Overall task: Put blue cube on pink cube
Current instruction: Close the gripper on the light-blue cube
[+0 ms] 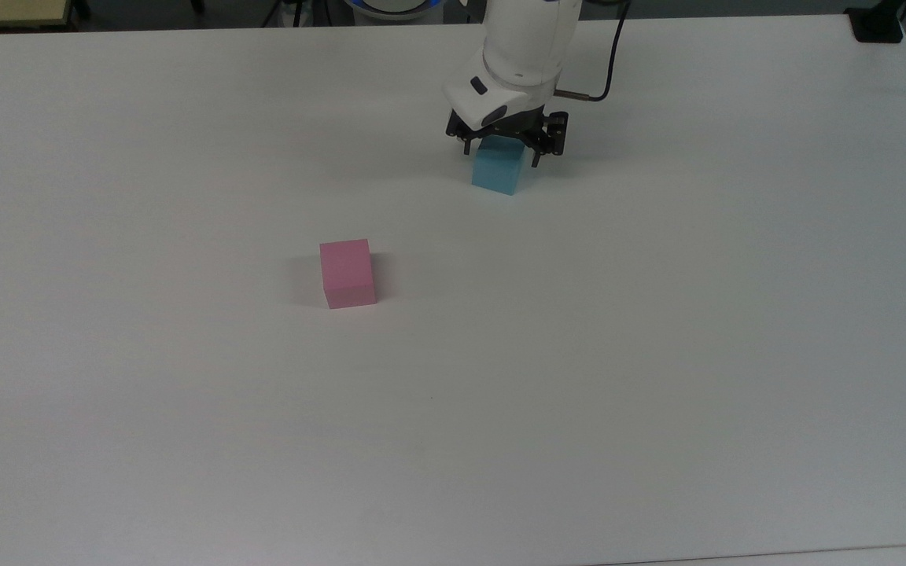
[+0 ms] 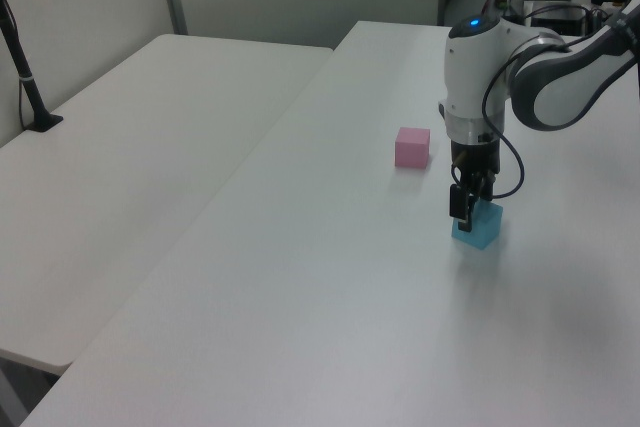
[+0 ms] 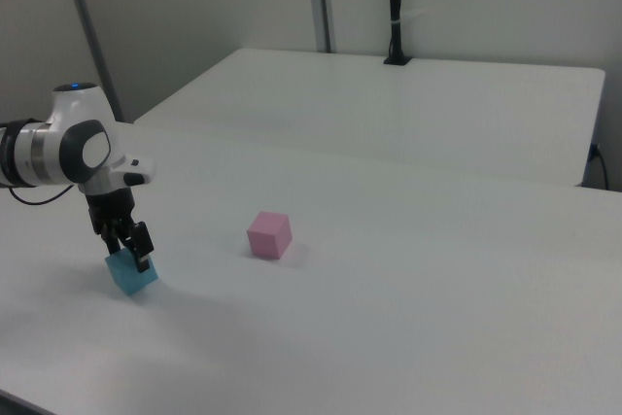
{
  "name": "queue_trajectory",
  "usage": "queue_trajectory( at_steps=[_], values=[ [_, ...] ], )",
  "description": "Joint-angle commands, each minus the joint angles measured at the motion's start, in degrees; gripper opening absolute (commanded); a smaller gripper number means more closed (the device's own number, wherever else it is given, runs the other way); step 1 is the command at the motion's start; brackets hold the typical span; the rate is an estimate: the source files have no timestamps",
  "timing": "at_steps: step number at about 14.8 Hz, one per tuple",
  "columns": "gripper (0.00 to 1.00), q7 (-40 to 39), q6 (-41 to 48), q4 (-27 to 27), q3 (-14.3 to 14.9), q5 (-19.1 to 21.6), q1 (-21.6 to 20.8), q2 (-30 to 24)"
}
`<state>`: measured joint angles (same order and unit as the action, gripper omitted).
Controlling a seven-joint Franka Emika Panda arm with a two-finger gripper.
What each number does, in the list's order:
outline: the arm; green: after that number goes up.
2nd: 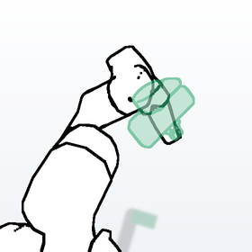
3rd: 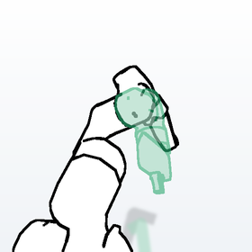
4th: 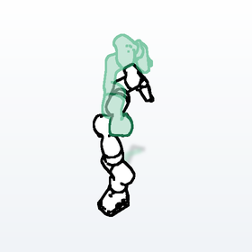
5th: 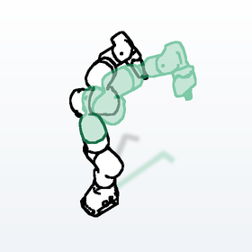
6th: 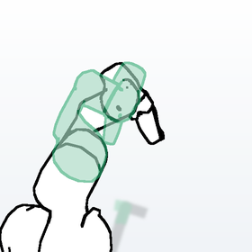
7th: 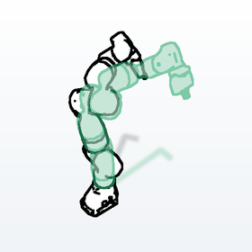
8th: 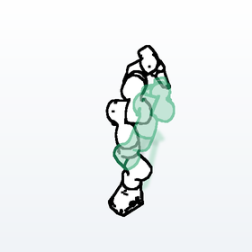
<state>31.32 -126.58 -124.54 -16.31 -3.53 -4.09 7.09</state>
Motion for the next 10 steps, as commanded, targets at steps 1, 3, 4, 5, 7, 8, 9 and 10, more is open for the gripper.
queue_trajectory(
  at_steps=[1,3,4,5,7,8,9,10],
  values=[
    [0.8,1.7,-3.1,-1.0,0.7,-1.3,-1.2,0.9],
    [0.48,1.2,-3.1,-1.0,0.8,-2.3,-1.1,0.8],
    [0.36,0.8,-3.2,-1.0,0.8,-2.4,-1.1,0.9],
    [0.19,-0.3,-3.2,-0.9,0.8,-2.4,-1.0,0.8],
    [0.1,-0.6,-3.1,-0.9,1.0,-2.4,-1.0,0.7],
    [0.1,-0.6,-2.9,-0.9,1.0,-2.4,-1.0,0.6],
    [0.1,-0.7,-2.5,-0.6,1.0,-2.4,-0.9,0.5],
    [0.1,-1.0,-2.4,-0.4,1.1,-2.4,-0.7,0.1]
  ],
)
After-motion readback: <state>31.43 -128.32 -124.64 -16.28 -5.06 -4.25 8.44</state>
